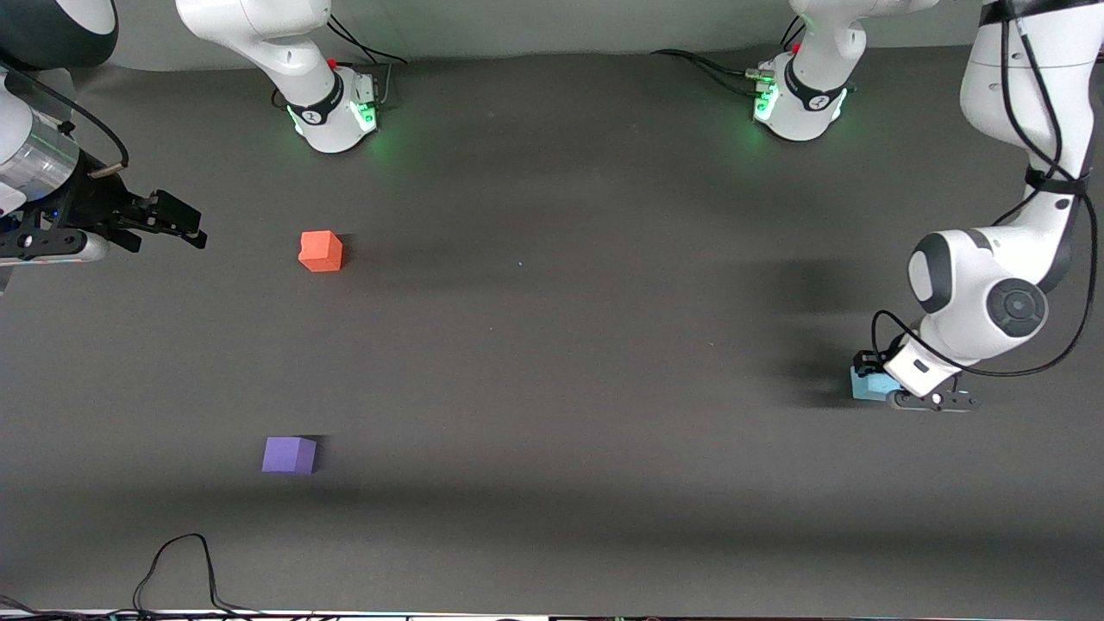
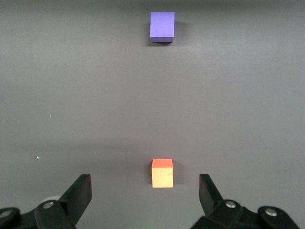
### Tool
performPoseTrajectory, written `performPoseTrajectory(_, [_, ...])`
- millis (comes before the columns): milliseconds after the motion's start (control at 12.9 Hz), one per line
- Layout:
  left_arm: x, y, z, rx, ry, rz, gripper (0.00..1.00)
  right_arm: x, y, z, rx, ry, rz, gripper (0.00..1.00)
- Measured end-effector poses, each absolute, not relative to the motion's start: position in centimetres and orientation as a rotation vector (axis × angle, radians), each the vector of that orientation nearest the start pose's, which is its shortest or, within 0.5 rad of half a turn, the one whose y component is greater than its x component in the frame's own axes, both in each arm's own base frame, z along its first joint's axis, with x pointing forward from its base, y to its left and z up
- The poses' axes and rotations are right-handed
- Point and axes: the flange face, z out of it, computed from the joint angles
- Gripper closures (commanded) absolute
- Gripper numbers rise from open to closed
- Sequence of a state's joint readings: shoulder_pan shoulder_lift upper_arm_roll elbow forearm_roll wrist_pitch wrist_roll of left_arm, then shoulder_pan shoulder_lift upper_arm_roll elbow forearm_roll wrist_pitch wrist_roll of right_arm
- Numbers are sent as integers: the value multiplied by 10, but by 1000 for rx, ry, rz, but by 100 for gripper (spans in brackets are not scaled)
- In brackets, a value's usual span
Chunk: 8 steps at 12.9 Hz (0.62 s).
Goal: Place blue block between orange and purple blocks
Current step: 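Carry the blue cube with the left gripper toward the table middle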
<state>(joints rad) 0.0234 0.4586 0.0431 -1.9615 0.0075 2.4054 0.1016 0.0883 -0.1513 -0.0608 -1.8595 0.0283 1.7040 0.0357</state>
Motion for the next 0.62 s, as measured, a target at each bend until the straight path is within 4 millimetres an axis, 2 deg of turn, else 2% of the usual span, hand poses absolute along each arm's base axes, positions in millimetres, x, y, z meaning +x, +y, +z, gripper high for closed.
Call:
performPoseTrajectory(77, [622, 41, 261, -3120, 67, 66, 61, 513, 15, 580, -3105, 18, 9, 0])
performPoseTrajectory(232, [635, 41, 321, -3123, 62, 118, 61, 512, 15, 579, -3105, 17, 18, 0])
performPoseTrajectory(386, [639, 30, 378, -3128, 40, 141, 61, 511, 15, 578, -3105, 17, 31, 0])
performPoseTrajectory(464, [637, 12, 401, -3131, 32, 156, 61, 511, 15, 578, -3105, 17, 31, 0])
performPoseTrajectory(541, [636, -15, 418, -3131, 26, 167, 61, 511, 15, 578, -3105, 18, 32, 0])
performPoseTrajectory(618, [634, -53, 432, -3129, 9, 169, 61, 511, 14, 578, -3105, 18, 32, 0])
